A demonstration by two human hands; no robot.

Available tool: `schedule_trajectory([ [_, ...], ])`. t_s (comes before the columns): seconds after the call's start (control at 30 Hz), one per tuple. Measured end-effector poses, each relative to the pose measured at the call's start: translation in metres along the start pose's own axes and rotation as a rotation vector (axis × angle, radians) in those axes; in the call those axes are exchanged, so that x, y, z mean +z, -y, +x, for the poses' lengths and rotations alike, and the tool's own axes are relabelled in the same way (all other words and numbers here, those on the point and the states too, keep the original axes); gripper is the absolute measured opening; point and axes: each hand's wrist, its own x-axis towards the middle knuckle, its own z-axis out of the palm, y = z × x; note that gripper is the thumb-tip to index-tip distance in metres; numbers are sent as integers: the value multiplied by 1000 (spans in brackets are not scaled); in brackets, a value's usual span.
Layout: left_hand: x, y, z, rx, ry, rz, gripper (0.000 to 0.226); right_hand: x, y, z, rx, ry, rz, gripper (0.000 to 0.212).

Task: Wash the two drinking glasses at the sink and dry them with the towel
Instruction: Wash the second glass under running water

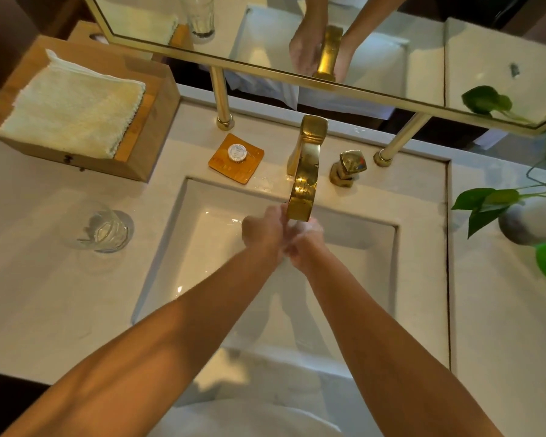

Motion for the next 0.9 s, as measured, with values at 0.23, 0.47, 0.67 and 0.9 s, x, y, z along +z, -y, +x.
schedule_trajectory([
  [0.23,-51,21,35,1988,362,1528,20,-23,5,-3,394,256,18,53],
  [0.47,-42,16,31,1926,500,1464,12,-33,6,7,438,228,93,56],
  [0.67,-38,25,32,1798,424,1500,22,-33,12,6,382,283,140,49],
  [0.9,-46,23,31,1801,399,1459,31,-29,9,7,357,302,161,53],
])
